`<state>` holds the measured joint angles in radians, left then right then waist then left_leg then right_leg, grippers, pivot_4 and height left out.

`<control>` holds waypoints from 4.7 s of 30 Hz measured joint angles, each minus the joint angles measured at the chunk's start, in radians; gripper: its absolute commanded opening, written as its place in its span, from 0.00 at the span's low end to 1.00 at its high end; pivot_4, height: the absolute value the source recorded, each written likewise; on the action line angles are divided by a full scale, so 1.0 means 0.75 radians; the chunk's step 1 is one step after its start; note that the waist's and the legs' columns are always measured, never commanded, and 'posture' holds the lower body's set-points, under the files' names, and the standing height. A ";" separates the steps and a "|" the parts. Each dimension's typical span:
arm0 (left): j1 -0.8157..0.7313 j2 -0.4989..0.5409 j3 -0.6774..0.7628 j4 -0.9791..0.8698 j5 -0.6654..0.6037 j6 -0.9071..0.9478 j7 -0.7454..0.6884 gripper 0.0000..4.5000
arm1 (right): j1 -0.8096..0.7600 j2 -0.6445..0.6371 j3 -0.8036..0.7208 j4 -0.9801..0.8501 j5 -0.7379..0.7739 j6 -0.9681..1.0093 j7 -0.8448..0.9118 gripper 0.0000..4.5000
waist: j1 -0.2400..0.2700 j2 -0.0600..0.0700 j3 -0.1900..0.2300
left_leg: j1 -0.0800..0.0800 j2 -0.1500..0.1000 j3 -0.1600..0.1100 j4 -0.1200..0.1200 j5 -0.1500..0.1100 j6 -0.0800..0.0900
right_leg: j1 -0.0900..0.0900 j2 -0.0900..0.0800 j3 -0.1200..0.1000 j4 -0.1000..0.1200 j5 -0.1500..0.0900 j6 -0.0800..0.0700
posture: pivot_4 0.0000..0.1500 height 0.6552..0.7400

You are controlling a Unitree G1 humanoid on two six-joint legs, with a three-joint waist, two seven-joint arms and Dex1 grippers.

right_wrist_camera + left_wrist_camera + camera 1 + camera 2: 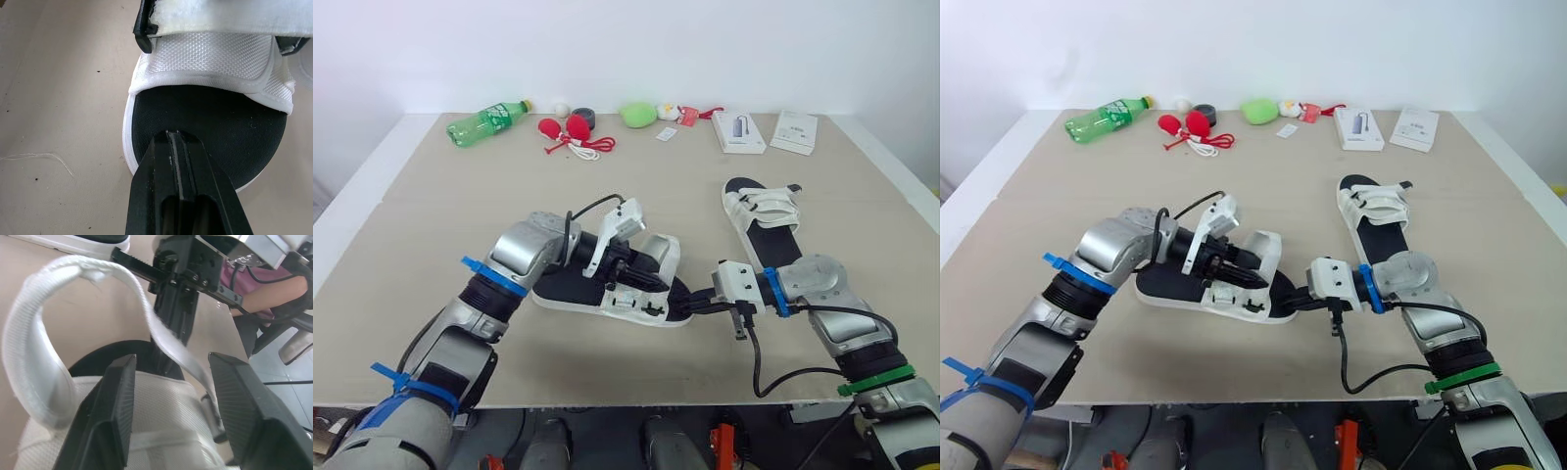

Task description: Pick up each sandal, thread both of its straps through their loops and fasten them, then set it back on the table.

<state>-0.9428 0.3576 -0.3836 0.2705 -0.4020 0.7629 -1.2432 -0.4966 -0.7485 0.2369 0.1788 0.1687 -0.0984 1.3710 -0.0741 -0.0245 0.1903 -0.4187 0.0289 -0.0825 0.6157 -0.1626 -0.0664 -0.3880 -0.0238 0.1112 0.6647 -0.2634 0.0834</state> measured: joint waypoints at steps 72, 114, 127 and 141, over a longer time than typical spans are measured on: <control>0.091 0.255 0.094 -0.203 -0.051 -0.059 -0.306 0.99 | -0.029 0.001 0.016 0.046 -0.023 -0.050 0.011 0.00 | -0.001 -0.001 -0.001 | 0.002 0.001 0.000 0.002 0.001 0.001 | 0.002 0.000 0.000 0.000 0.001 0.000 | 1.00 1.00; 0.628 0.161 0.046 -0.534 -0.009 -0.215 0.135 0.99 | -0.003 -0.013 -0.003 0.027 -0.025 -0.057 0.021 0.00 | 0.007 -0.007 -0.003 | 0.000 0.000 0.001 0.002 0.000 0.000 | 0.002 -0.001 0.000 0.000 -0.001 -0.003 | 1.00 1.00; 0.613 0.128 0.053 -0.528 -0.065 -0.204 0.106 0.88 | -0.006 -0.013 -0.001 0.028 -0.025 -0.056 0.022 0.00 | 0.007 -0.007 -0.003 | 0.000 0.000 0.001 0.002 0.000 0.000 | 0.002 -0.001 0.000 0.000 -0.001 -0.003 | 1.00 1.00; 0.588 0.114 0.036 -0.474 -0.018 -0.224 0.116 0.02 | 0.002 -0.016 -0.003 0.015 -0.024 -0.051 0.015 0.00 | 0.007 -0.007 -0.003 | 0.000 0.000 0.001 0.002 0.000 0.000 | 0.002 -0.001 0.000 0.000 -0.002 -0.003 | 1.00 1.00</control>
<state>-0.5021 0.4433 -0.3563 -0.0853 -0.4152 0.5949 -1.1562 -0.4951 -0.7607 0.2346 0.1897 0.1503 -0.1366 1.3825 -0.0687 -0.0298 0.1882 -0.4190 0.0292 -0.0818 0.6169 -0.1625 -0.0664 -0.3866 -0.0244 0.1114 0.6648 -0.2646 0.0813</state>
